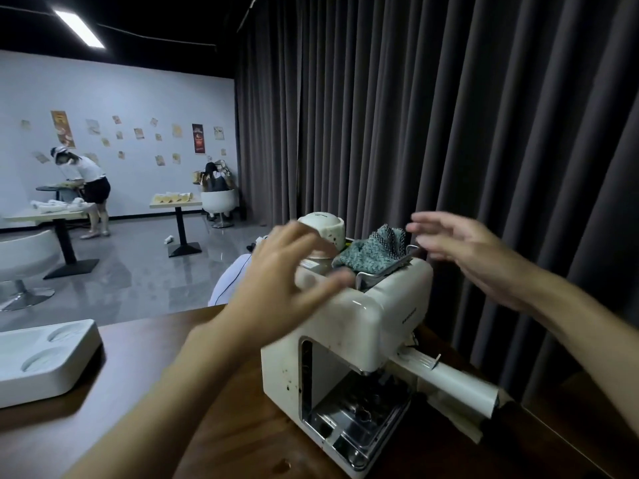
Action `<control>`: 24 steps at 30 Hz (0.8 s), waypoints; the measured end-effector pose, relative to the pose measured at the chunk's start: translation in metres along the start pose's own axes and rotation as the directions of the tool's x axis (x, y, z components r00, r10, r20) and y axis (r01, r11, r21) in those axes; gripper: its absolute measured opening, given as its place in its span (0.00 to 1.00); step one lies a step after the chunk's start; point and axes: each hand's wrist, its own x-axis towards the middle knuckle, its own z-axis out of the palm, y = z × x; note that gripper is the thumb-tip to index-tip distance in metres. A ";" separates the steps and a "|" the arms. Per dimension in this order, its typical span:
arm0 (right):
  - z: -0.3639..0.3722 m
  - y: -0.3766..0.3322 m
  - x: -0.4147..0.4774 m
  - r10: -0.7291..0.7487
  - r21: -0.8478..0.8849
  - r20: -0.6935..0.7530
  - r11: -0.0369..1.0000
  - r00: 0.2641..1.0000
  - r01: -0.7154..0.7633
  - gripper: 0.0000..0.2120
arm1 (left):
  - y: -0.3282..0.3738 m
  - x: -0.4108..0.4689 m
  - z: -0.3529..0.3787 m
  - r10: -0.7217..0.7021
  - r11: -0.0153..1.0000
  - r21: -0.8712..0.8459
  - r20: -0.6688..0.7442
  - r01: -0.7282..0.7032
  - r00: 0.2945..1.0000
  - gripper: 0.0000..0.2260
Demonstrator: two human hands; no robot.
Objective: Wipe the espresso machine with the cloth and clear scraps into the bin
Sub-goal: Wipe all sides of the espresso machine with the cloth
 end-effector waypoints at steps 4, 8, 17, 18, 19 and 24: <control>0.020 -0.043 0.017 0.038 -0.504 0.164 0.862 0.986 0.051 0.33 | -0.033 0.042 -0.012 -0.168 0.984 0.066 0.046 0.165 0.985 0.17; 0.032 -0.058 0.031 0.176 -0.651 0.224 0.759 0.959 0.013 0.39 | -0.052 0.062 -0.009 -0.208 0.978 0.017 0.227 0.210 0.951 0.19; 0.052 -0.041 0.047 0.009 -0.652 0.066 0.757 0.998 0.036 0.24 | -0.066 0.066 -0.005 -0.147 0.929 -0.288 0.294 0.234 0.945 0.11; 0.053 -0.040 0.048 -0.017 -0.638 0.063 0.768 0.998 0.054 0.22 | -0.066 0.066 -0.006 -0.143 0.923 -0.302 0.311 0.240 0.940 0.10; 0.054 -0.040 0.049 -0.049 -0.615 0.056 0.785 0.997 0.073 0.22 | -0.067 0.067 -0.007 -0.146 0.919 -0.305 0.326 0.250 0.934 0.10; 0.056 -0.042 0.046 -0.146 -0.483 -0.005 0.866 0.989 0.125 0.21 | -0.069 0.069 -0.007 -0.142 0.905 -0.336 0.341 0.262 0.929 0.10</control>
